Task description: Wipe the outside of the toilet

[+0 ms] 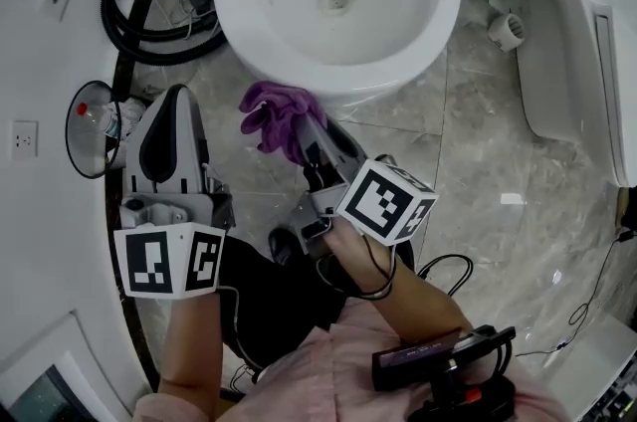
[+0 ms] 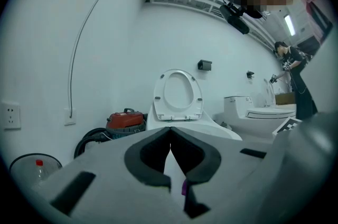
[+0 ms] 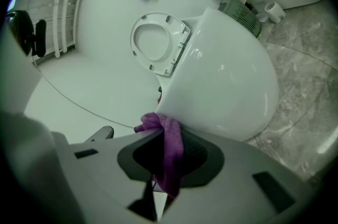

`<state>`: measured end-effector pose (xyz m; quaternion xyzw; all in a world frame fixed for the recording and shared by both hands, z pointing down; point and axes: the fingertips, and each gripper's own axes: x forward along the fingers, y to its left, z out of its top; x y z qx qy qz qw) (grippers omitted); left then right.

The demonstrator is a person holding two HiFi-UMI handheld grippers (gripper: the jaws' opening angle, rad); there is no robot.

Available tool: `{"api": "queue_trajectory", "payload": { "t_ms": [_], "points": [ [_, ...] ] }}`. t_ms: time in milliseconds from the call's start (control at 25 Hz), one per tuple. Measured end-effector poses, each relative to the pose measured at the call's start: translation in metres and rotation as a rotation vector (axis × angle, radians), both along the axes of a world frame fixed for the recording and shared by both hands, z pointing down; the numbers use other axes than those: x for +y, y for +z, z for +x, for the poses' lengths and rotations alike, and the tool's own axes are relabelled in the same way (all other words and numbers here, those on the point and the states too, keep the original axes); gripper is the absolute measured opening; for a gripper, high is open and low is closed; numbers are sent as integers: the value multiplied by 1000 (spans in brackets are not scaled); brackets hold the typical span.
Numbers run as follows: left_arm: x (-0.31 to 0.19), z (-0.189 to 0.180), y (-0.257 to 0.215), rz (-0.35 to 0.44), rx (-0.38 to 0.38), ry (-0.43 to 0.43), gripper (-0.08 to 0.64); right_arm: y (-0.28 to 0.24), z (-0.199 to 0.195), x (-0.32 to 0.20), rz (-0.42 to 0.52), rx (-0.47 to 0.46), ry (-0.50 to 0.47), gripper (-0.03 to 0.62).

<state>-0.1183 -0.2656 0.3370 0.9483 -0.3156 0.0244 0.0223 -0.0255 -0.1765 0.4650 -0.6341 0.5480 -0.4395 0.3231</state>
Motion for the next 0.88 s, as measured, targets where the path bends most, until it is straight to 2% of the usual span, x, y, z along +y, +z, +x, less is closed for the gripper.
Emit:
{"api": "queue_trajectory", "payload": {
  "t_ms": [320,880],
  "points": [
    [33,45,0,21,-36,23,8,6,45,41,-10,-6,-14,67],
    [19,50,-2,11,-28,73,8,11,56,52,-107,28,-2,66]
  ]
}}
